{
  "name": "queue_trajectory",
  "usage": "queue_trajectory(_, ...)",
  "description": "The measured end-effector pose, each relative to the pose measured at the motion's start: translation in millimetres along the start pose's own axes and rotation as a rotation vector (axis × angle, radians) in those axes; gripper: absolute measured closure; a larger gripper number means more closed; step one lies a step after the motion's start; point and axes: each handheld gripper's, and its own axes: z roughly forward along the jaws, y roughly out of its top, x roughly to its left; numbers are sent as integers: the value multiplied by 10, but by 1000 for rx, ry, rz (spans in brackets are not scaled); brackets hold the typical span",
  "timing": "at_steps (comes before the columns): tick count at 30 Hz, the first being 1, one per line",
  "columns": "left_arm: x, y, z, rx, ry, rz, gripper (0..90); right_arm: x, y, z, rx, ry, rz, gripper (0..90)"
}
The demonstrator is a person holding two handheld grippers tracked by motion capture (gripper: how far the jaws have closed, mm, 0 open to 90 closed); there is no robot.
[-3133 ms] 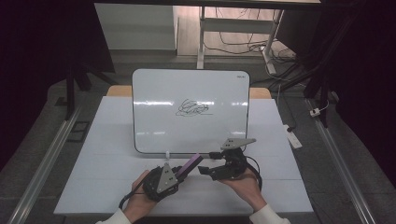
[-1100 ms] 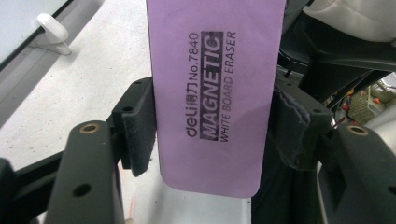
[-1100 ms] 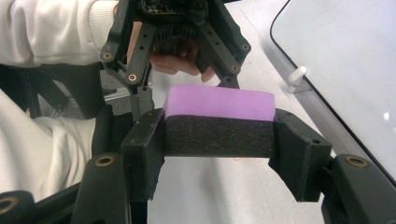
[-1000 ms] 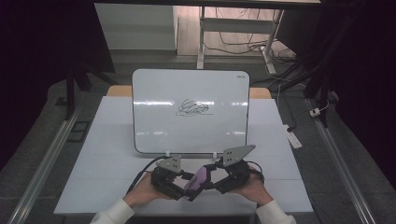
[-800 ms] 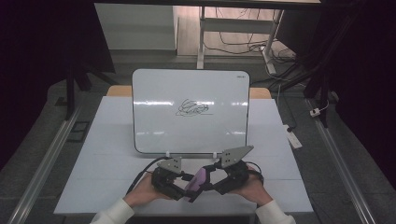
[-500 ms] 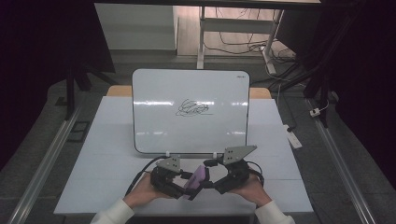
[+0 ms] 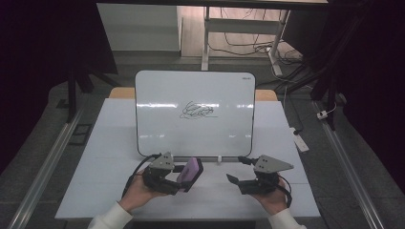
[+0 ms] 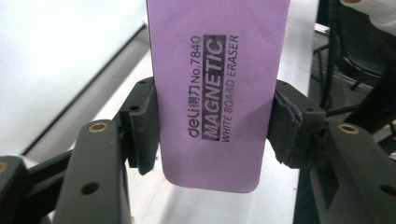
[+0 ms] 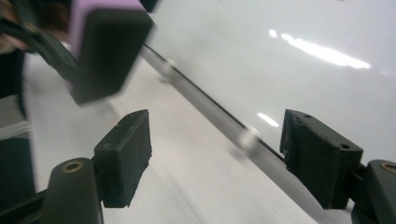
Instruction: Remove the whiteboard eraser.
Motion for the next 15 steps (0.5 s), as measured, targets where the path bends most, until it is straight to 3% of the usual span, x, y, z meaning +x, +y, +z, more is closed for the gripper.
queue_trajectory(5, 43, 8, -73, -16, 28, -19, 410, -77, -201, -143, 32, -100, 10, 251)
queue_trajectory(6, 48, 12, -94, -22, 37, -22, 410, -77, -201, -143, 32, -100, 10, 251)
queue_trajectory(7, 51, 18, -118, -28, 52, -26, 410, -98, -256, -166, 48, -126, 8, 252)
queue_trajectory(15, 116, 101, -391, -87, 194, -57, 410, -155, -354, -215, 61, -180, 16, 264)
